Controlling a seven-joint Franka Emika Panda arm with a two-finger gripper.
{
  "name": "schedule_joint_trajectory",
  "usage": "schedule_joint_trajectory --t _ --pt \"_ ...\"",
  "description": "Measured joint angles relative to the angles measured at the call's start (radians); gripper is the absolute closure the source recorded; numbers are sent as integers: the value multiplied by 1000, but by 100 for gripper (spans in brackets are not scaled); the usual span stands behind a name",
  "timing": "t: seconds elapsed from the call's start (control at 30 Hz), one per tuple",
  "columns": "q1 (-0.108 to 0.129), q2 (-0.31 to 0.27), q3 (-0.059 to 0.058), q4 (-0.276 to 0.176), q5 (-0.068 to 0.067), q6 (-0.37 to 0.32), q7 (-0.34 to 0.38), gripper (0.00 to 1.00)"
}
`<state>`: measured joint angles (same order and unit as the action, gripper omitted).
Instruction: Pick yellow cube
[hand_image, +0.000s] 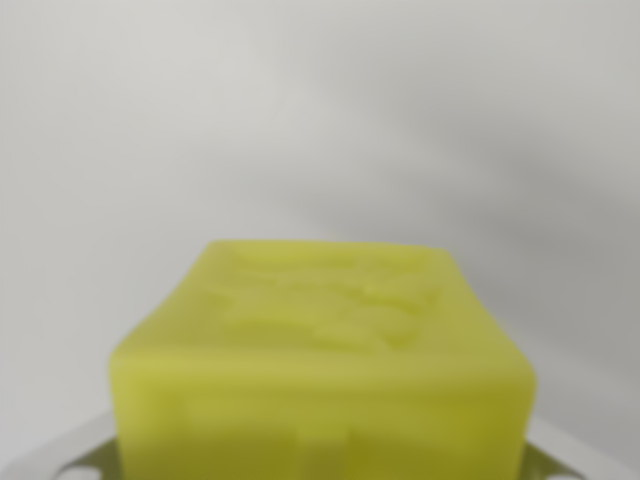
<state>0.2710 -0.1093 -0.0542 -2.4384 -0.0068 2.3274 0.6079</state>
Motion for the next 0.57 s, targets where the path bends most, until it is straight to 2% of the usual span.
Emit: schedule_joint_trajectory --t 0.27,0.57 --pt "0 -28 0 18 -2 -47 1 100" --pt "0 -30 0 19 -2 -49 1 100"
